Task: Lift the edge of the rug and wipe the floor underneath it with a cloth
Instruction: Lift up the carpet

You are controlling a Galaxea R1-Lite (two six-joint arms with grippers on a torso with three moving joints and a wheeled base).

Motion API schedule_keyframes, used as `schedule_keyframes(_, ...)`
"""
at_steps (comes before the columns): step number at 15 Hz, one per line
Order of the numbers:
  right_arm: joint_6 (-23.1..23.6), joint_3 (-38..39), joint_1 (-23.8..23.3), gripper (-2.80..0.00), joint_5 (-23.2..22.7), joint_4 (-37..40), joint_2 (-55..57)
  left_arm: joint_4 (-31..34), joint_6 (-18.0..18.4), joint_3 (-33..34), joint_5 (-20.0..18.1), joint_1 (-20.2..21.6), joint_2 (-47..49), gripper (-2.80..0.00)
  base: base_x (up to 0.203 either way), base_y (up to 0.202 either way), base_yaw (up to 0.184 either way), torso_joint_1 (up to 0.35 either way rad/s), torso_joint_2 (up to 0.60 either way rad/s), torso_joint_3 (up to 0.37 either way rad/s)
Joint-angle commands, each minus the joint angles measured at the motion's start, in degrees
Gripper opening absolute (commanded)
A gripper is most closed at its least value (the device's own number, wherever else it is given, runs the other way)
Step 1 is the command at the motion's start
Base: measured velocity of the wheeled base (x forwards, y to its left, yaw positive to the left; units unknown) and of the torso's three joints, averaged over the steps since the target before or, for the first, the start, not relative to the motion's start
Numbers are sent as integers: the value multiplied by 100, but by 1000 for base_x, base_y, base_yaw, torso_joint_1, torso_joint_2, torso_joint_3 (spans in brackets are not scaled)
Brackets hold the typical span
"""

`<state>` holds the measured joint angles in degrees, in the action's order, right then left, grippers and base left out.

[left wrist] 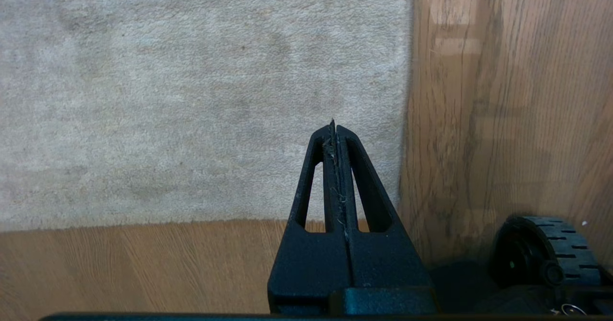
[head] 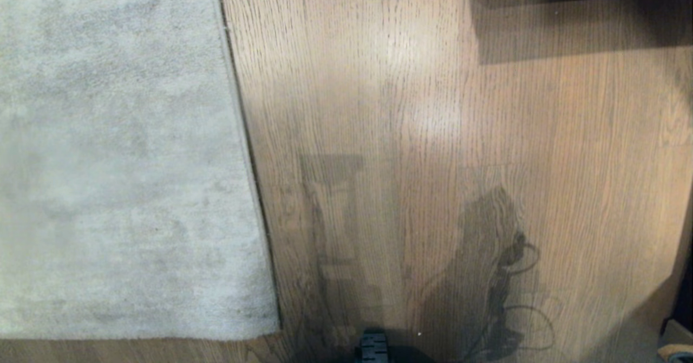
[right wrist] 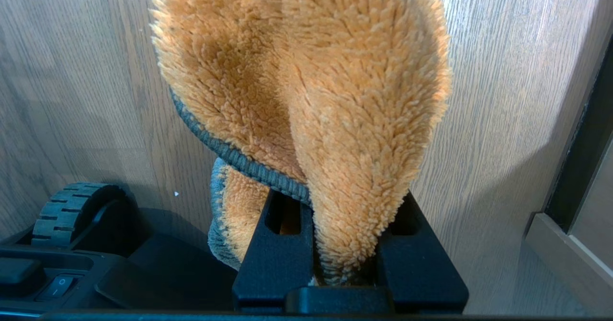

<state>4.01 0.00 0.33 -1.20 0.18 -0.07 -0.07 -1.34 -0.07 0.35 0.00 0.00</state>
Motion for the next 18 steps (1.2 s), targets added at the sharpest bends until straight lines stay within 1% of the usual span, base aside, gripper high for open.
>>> schedule_keyframes(1,3,0,2,-280,-3,-1,7,-1,-7,-1,3,0,0,-280,0,0,0,0,0,0)
schedule_keyframes(11,3,0,11,-280,-3,-1,7,36,-7,-18,9,0,193,-280,0,0,0,0,0,0)
schedule_keyframes(18,3,0,2,-280,-3,-1,7,40,-7,-19,9,0,15,-280,0,0,0,0,0,0)
